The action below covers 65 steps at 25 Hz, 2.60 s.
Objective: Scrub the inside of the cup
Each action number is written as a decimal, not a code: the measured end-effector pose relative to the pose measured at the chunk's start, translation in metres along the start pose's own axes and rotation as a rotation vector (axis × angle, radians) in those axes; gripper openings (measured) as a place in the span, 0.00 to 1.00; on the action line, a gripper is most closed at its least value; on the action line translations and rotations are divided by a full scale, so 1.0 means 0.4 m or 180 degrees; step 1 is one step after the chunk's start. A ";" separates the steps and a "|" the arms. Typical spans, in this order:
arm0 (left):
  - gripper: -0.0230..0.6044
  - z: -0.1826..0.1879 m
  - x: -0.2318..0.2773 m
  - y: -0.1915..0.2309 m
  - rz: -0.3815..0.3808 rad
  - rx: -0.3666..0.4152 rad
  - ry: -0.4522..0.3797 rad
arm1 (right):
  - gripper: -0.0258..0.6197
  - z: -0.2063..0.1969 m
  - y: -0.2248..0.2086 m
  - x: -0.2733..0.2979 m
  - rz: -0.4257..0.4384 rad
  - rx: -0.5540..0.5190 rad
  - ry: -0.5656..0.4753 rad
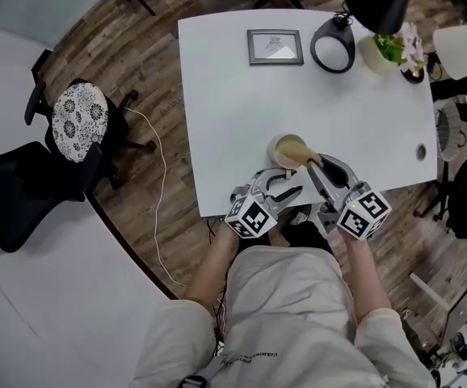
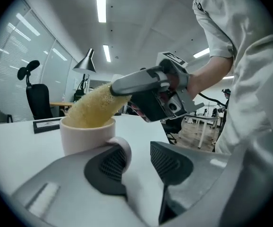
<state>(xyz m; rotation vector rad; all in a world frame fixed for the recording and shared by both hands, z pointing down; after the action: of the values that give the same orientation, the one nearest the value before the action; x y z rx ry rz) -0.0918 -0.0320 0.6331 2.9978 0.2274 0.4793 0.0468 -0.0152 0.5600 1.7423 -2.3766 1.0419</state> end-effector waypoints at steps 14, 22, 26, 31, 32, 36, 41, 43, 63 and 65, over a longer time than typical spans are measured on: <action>0.26 -0.010 -0.038 -0.007 0.0185 -0.0084 -0.0084 | 0.19 0.008 0.005 0.020 -0.0168 -0.0328 0.0281; 0.26 -0.004 -0.022 0.006 0.0368 -0.0095 -0.0074 | 0.19 0.020 -0.010 0.010 -0.0264 -0.0447 0.0395; 0.26 -0.017 -0.076 0.026 0.0889 -0.0356 -0.0225 | 0.19 0.020 -0.002 0.014 -0.0231 -0.0487 0.0423; 0.26 -0.025 -0.096 0.034 0.0939 -0.0360 -0.0191 | 0.19 0.024 -0.001 0.023 -0.0230 -0.0468 0.0383; 0.26 -0.027 -0.096 0.035 0.0942 -0.0353 -0.0175 | 0.19 0.024 0.000 0.024 -0.0219 -0.0459 0.0372; 0.26 -0.018 -0.103 0.039 0.1029 -0.0369 -0.0134 | 0.19 0.027 -0.003 0.010 -0.0120 -0.0393 0.0254; 0.26 0.010 -0.132 0.038 0.1232 -0.0324 0.0002 | 0.19 0.021 -0.015 -0.021 -0.0075 -0.0460 0.0164; 0.21 0.029 -0.141 0.029 0.1350 -0.0259 0.0077 | 0.19 0.021 -0.015 -0.040 -0.0042 -0.0480 0.0121; 0.04 0.248 -0.062 -0.233 0.2811 -0.0651 0.0015 | 0.19 -0.011 -0.052 -0.290 0.0236 -0.0859 -0.0022; 0.04 0.266 -0.056 -0.274 0.2953 -0.0721 -0.0075 | 0.18 -0.022 -0.052 -0.318 0.0274 -0.0903 -0.0025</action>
<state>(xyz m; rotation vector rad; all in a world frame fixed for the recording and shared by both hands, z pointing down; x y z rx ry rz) -0.0934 0.0644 0.5128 2.7002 -1.1672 0.4731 0.1095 0.0932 0.5287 1.5617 -2.4773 0.6633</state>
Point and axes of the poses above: the fingertips, and each gripper's own axes: x forward along the fingers, y to its left, z out of its top, the point moved 8 cm from there along -x, backward along the fingers, and after that the axes turned 3 degrees about -z, right-handed, at the moved point
